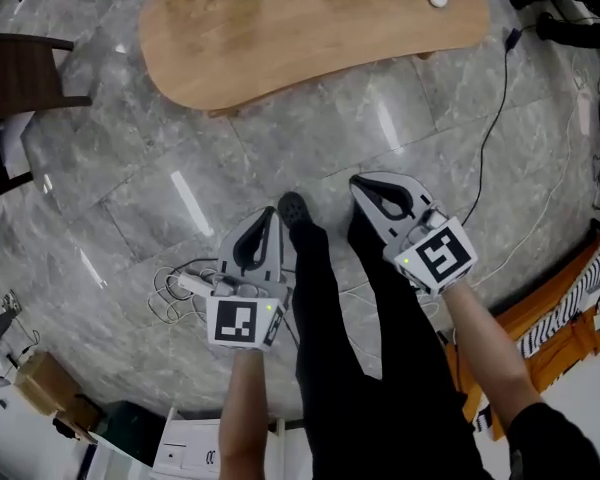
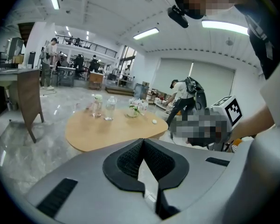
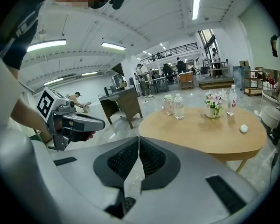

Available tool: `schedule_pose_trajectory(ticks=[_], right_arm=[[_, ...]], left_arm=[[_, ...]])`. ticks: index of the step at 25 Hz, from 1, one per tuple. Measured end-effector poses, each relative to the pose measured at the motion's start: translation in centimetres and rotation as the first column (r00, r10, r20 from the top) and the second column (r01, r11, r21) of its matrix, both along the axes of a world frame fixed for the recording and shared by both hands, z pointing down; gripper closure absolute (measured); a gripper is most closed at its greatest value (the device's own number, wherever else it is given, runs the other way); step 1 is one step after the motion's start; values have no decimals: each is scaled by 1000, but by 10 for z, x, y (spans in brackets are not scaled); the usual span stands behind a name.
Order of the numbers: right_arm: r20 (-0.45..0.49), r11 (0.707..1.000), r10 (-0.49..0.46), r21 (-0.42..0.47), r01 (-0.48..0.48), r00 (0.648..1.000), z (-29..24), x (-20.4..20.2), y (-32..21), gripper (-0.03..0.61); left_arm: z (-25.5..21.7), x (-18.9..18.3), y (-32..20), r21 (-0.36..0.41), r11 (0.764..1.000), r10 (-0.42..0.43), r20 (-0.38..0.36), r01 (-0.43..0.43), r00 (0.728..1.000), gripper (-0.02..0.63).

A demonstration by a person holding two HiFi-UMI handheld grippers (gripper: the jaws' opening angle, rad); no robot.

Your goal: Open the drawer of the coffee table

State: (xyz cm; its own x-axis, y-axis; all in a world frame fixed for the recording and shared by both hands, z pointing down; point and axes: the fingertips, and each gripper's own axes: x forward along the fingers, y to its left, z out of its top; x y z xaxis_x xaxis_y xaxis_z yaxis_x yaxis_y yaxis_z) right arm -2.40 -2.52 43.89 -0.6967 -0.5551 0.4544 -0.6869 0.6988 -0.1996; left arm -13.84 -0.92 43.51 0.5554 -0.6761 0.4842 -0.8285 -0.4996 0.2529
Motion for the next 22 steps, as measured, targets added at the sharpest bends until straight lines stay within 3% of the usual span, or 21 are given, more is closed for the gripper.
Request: schedule_pose_trajectory(ticks=[9,14,22], right_arm=[[-45,999,17,-43,-19,999,114,-6,-19,569],[-60,995,56,-76,-60,997,171,10,-28,569],[-93,995,75,-59,-81,993,237,27,-59,569]], left_arm=[[99,-27,-24,-39,999,-14,66,16,998,603],[146,-43,-37,-39,997,-59,85,63,995,602],[217,-47,-51,-62,996,-54,99,60,994,601]])
